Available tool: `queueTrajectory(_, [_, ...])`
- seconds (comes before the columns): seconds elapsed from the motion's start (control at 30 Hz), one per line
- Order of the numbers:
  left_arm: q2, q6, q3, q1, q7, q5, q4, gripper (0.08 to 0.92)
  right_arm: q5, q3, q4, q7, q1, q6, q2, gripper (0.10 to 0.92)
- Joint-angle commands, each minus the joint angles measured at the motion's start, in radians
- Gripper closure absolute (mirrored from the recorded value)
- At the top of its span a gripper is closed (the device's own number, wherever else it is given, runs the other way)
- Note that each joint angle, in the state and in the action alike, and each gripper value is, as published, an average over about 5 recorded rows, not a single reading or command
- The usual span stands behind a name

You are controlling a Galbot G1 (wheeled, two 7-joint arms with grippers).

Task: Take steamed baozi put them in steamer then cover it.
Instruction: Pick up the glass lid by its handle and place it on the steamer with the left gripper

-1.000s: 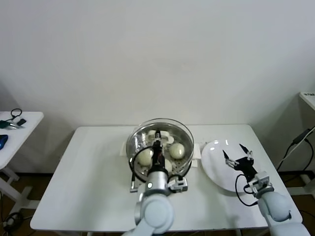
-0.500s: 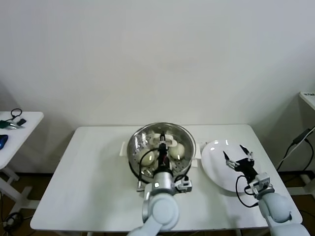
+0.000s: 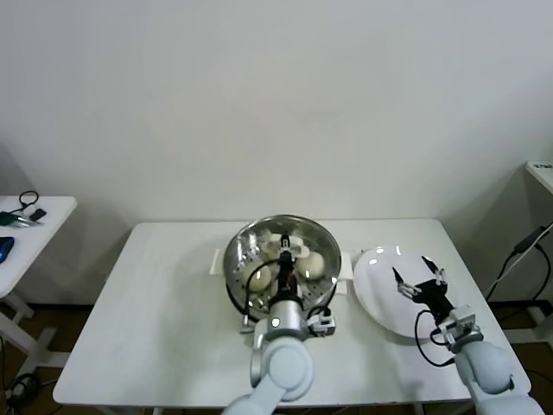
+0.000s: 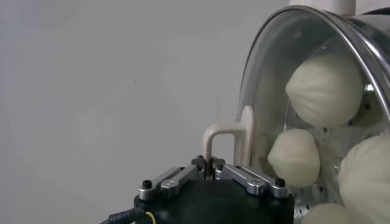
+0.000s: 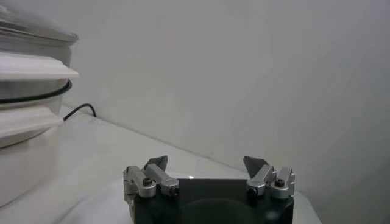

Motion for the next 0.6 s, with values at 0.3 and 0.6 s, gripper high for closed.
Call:
queueTrajectory(0.3, [0.008,-0.003,-0.006,0.017,0.005,0.006,-0.006,0.862,-0.006,0.0,-0.005,-0.007,0.0,0.003,0.006,0.203])
queueTrajectory(0.6, [0.012,-0.003,-0.005,0.012,-0.007,-0.004,0.003,0.862,-0.01,0.002,-0.006,-0.009,-0.002,0.006,0.01,0.203])
